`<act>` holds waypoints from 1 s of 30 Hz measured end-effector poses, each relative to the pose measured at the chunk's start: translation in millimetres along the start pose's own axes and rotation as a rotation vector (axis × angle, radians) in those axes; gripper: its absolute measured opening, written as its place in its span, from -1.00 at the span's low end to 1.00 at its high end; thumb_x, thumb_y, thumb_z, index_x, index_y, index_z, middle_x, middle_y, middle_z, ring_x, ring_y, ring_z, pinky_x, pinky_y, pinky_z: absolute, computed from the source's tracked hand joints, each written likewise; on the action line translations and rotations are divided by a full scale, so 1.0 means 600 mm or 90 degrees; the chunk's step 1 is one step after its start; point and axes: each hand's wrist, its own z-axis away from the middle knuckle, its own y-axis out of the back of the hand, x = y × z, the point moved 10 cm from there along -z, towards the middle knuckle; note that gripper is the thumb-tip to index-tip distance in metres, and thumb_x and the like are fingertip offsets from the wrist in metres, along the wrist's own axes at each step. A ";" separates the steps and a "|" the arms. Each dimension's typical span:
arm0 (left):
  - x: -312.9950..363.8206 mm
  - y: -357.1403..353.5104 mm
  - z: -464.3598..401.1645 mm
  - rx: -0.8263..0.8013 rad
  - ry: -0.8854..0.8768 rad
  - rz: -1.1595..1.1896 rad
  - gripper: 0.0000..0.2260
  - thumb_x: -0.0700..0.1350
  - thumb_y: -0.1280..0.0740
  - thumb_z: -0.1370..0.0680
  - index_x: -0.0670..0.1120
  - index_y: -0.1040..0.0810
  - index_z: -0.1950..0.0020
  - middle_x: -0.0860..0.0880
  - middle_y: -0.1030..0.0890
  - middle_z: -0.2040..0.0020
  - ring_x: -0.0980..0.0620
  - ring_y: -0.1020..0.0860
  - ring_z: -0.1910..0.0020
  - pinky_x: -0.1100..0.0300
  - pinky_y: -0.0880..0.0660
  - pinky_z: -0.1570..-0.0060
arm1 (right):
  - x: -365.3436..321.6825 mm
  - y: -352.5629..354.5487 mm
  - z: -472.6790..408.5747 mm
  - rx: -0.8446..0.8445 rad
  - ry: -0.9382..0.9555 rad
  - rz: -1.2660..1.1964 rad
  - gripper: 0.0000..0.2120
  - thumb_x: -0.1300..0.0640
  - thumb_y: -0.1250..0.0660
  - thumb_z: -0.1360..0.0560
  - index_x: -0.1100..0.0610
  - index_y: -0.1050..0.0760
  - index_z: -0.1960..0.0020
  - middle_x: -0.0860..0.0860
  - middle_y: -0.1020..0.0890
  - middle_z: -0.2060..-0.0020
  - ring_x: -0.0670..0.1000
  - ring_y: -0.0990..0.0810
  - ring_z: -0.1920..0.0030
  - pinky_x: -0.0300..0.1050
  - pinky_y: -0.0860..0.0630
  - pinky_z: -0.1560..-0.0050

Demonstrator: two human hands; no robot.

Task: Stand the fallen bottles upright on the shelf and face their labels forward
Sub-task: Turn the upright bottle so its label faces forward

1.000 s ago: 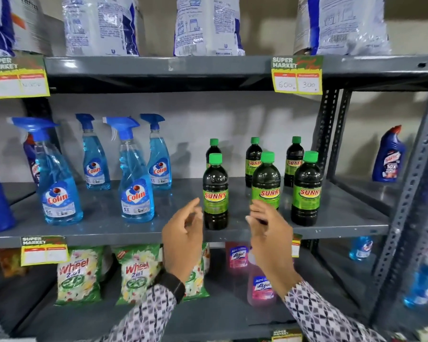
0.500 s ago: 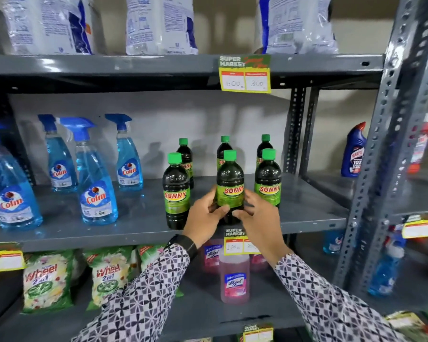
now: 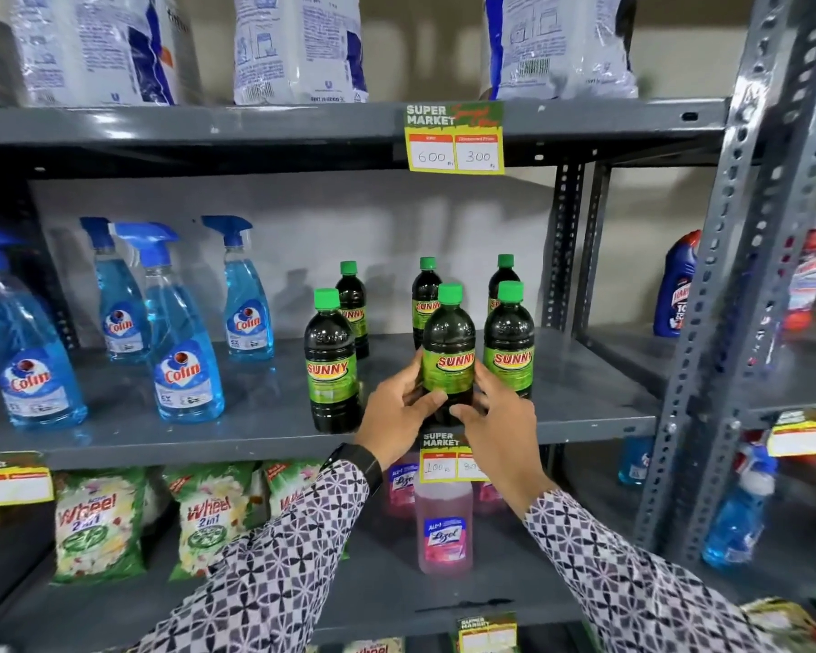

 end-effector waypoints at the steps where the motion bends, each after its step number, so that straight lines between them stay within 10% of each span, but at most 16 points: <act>1: 0.003 0.001 0.003 0.005 0.000 -0.003 -0.42 -0.19 -0.39 -0.60 0.02 -0.31 -0.59 0.13 -0.64 -0.29 0.28 -0.58 -0.28 0.34 -0.46 -0.33 | 0.001 -0.001 0.002 -0.002 -0.004 -0.002 -0.32 0.38 -0.47 -0.52 -0.02 -0.45 -0.56 -0.38 -0.63 -0.03 -0.09 -0.70 -0.17 -0.01 -0.63 -0.30; 6: 0.012 0.020 0.039 0.096 0.034 0.035 -0.46 -0.15 -0.43 -0.58 0.11 -0.37 -0.53 0.23 -0.59 -0.25 0.41 -0.58 -0.13 0.45 -0.49 -0.20 | 0.009 0.031 0.027 0.049 -0.003 0.031 -0.44 0.32 -0.48 -0.55 0.09 -0.51 -0.52 -0.01 -0.71 -0.27 -0.12 -0.67 -0.23 -0.01 -0.62 -0.33; 10: 0.048 0.043 0.102 0.326 -0.011 -0.014 -0.74 -0.06 -0.36 -0.63 0.01 -0.64 -0.31 0.04 -0.74 -0.09 0.19 -0.69 -0.01 0.11 -0.64 -0.10 | 0.011 0.132 0.041 0.193 0.027 0.054 -0.62 0.26 -0.48 -0.58 0.10 -0.62 -0.38 -0.12 -0.72 -0.08 -0.12 -0.72 -0.07 0.01 -0.68 -0.18; 18: 0.082 -0.151 0.039 0.067 0.095 -0.114 -0.52 -0.07 -0.15 -0.70 -0.07 -0.20 -0.63 -0.15 -0.61 -0.23 -0.08 -0.57 -0.17 0.18 -0.38 -0.02 | 0.061 0.136 -0.047 -0.065 -0.063 -0.079 -0.29 0.21 -0.58 -0.51 0.06 -0.37 -0.58 -0.17 -0.53 -0.37 -0.12 -0.52 -0.38 -0.09 -0.45 -0.43; 21: 0.075 -0.157 0.027 0.121 0.109 -0.137 -0.55 -0.12 -0.14 -0.70 -0.10 -0.27 -0.60 -0.14 -0.57 -0.34 -0.10 -0.54 -0.29 0.19 -0.39 -0.11 | 0.080 0.127 -0.077 -0.109 -0.040 -0.094 -0.33 0.32 -0.55 -0.49 0.16 -0.42 -0.54 0.01 -0.67 -0.31 -0.24 -0.67 -0.23 -0.03 -0.58 -0.37; 24: 0.072 -0.167 0.008 0.150 0.100 -0.117 -0.60 -0.12 -0.17 -0.69 -0.10 -0.38 -0.55 -0.11 -0.54 -0.42 -0.07 -0.52 -0.38 0.16 -0.43 -0.28 | 0.096 0.148 -0.103 -0.110 -0.040 -0.080 -0.39 0.44 -0.47 -0.52 0.21 -0.42 -0.52 0.04 -0.66 -0.20 -0.46 -0.63 0.00 -0.46 -0.55 -0.08; 30: 0.074 -0.195 -0.042 0.158 0.075 -0.064 -0.70 -0.07 -0.31 -0.63 -0.02 -0.57 -0.36 -0.03 -0.70 -0.17 0.00 -0.63 -0.19 0.14 -0.53 -0.19 | 0.144 0.206 -0.136 -0.124 -0.050 -0.046 -0.40 0.37 -0.47 -0.55 0.13 -0.40 -0.54 0.12 -0.63 -0.31 0.04 -0.63 -0.27 -0.18 -0.55 -0.24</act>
